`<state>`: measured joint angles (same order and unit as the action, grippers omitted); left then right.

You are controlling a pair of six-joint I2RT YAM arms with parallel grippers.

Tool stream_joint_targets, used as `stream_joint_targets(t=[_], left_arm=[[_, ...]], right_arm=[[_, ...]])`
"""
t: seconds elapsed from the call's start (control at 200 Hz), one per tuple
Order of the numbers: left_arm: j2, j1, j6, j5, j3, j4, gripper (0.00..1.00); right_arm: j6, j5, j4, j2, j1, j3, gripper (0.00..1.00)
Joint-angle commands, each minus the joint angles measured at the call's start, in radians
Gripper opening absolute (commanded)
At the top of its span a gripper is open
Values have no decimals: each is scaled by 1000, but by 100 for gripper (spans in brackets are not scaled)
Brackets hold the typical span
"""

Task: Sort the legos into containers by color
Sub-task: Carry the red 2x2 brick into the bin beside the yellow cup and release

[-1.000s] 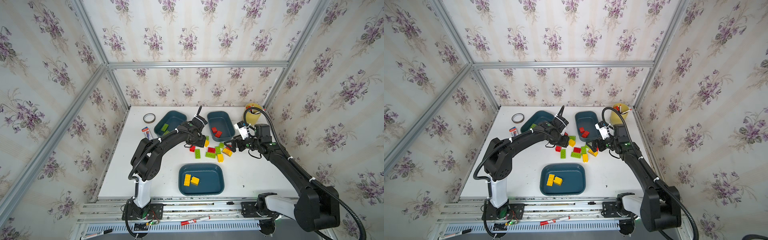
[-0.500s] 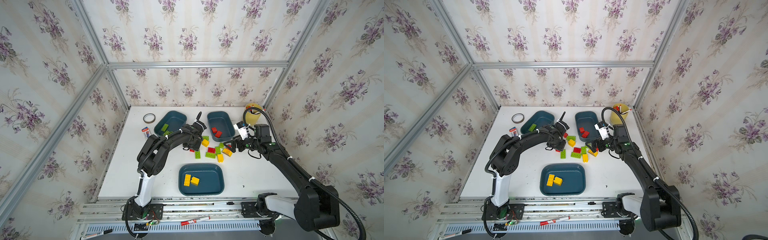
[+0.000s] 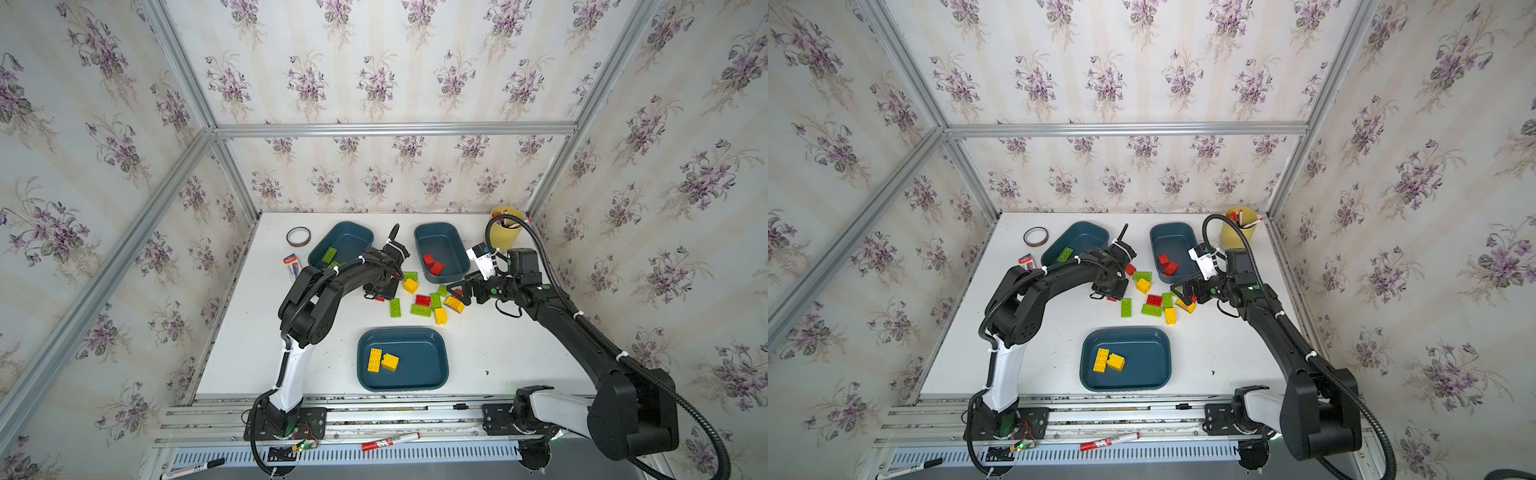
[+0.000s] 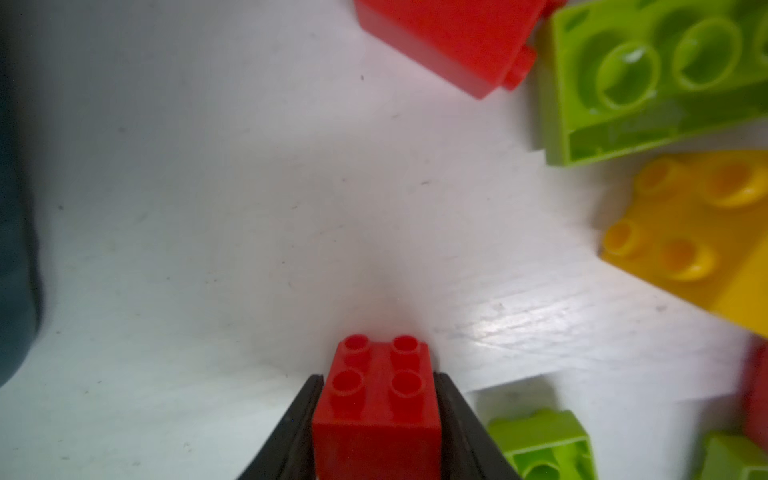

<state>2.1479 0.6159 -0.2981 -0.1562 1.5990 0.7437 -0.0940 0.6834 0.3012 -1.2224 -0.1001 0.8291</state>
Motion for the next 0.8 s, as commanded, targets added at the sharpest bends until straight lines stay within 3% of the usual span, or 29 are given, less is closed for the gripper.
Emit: stream_joint_targets(t=[0.0, 0.175, 0.285, 0.4, 0.595, 0.795], left_arm=[[6, -1, 1, -3, 1, 7, 45], [-13, -5, 4, -2, 1, 6, 30], [-46, -7, 4, 12, 11, 9, 28], [-81, -8, -9, 98, 54, 10, 28], [-67, -5, -69, 246, 215, 6, 28], [62, 14, -118, 386, 469, -12, 28]], right_arm=[[4, 16, -3, -2, 0, 4, 100], [4, 15, -3, -3, 0, 4, 100], [4, 13, -4, -4, -1, 3, 100], [4, 7, -5, -3, 0, 4, 100], [5, -11, -8, -2, -1, 5, 100], [10, -31, -22, 0, 0, -1, 100]])
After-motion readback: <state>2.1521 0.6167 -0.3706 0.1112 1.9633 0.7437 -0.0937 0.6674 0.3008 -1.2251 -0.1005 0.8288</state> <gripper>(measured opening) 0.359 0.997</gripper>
